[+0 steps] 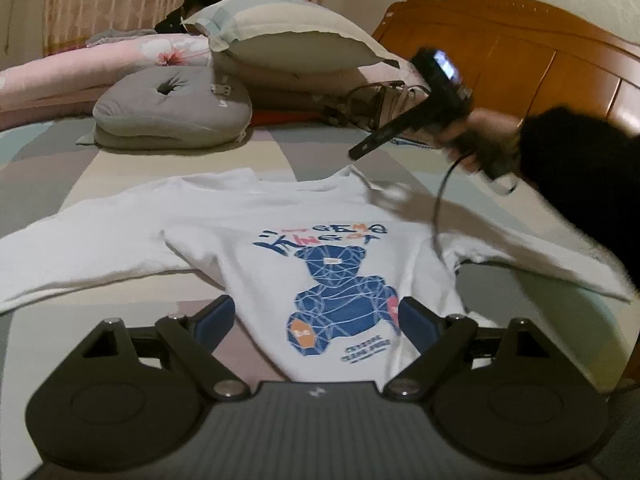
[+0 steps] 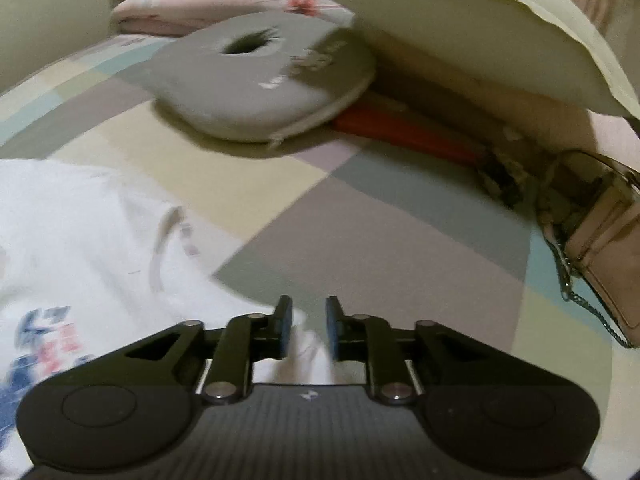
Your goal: Fold clothes
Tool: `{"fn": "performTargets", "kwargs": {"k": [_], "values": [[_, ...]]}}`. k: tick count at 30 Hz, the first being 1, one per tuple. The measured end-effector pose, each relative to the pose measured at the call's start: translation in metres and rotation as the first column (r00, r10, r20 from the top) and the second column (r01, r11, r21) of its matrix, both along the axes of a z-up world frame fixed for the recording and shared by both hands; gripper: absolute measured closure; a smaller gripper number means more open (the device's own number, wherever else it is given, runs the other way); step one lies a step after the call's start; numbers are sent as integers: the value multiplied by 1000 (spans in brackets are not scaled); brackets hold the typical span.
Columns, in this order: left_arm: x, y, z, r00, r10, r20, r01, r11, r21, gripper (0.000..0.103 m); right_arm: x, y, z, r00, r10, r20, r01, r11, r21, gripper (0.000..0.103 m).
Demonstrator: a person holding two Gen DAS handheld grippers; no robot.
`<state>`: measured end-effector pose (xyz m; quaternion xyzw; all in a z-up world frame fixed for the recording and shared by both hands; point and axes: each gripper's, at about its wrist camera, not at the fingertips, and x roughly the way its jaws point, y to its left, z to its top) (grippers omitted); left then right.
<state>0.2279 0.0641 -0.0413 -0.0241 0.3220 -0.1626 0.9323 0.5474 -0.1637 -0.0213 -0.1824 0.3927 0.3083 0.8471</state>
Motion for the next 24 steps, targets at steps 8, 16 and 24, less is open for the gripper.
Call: {"fn": "performTargets", "kwargs": {"k": [8,16,24], "values": [[-2,12,1,1000,11,22,-10,999,-31,12,-4,72,27,986,166,-13,-165,985,39,66],[0,26,-6,1000,27,15,-26,997,-69,11,25,146,-49,986,158,-50,-159,987,-32,66],[0,40,-17,998,58,-3,-58,994,-92,11,18,164,-57,987,146,60,-144,989,-30,95]]}}
